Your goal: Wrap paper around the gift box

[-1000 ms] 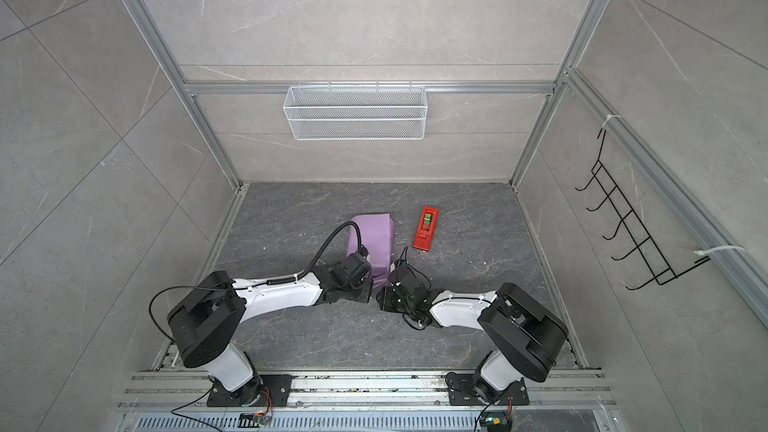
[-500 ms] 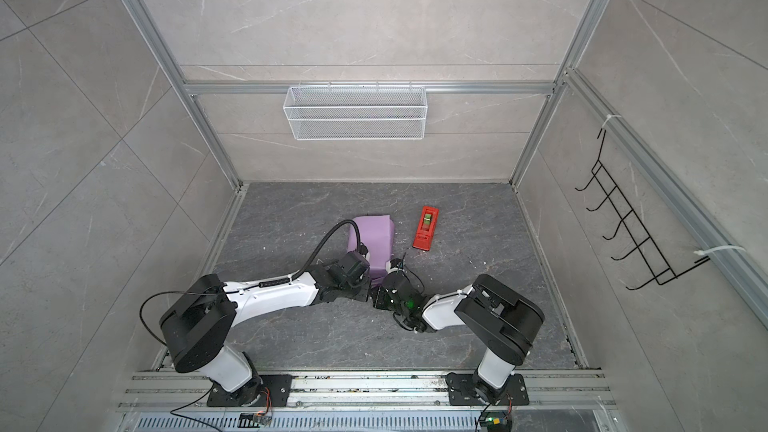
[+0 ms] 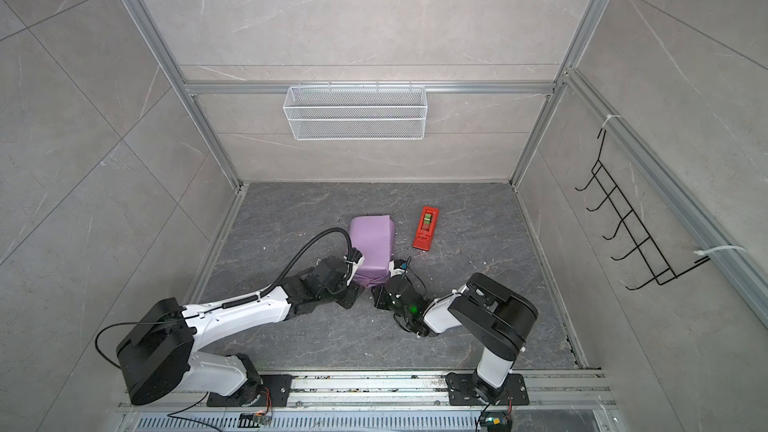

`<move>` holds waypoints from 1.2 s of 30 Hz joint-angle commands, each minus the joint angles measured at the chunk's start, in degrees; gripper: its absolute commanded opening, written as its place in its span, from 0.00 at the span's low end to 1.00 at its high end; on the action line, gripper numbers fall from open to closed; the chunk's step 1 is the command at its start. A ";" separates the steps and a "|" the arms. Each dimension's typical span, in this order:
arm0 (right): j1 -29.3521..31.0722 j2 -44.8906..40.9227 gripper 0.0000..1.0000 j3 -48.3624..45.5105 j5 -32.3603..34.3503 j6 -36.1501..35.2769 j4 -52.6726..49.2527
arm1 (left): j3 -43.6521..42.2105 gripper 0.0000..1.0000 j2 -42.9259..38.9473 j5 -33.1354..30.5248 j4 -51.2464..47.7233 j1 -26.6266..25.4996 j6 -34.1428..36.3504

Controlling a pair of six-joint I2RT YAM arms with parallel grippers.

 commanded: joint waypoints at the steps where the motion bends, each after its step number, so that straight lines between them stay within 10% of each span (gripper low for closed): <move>1: 0.20 1.63 0.24 -1.25 1.26 0.95 -0.70 | -3.63 0.46 -3.08 8.58 10.09 4.35 13.34; 16: 0.20 1.74 0.23 -1.49 1.40 1.21 -0.69 | -8.25 0.47 4.09 16.72 21.00 6.23 40.60; 36: 0.20 1.04 0.22 -1.93 1.75 1.13 -0.96 | -5.30 0.41 10.92 14.52 24.09 6.28 45.60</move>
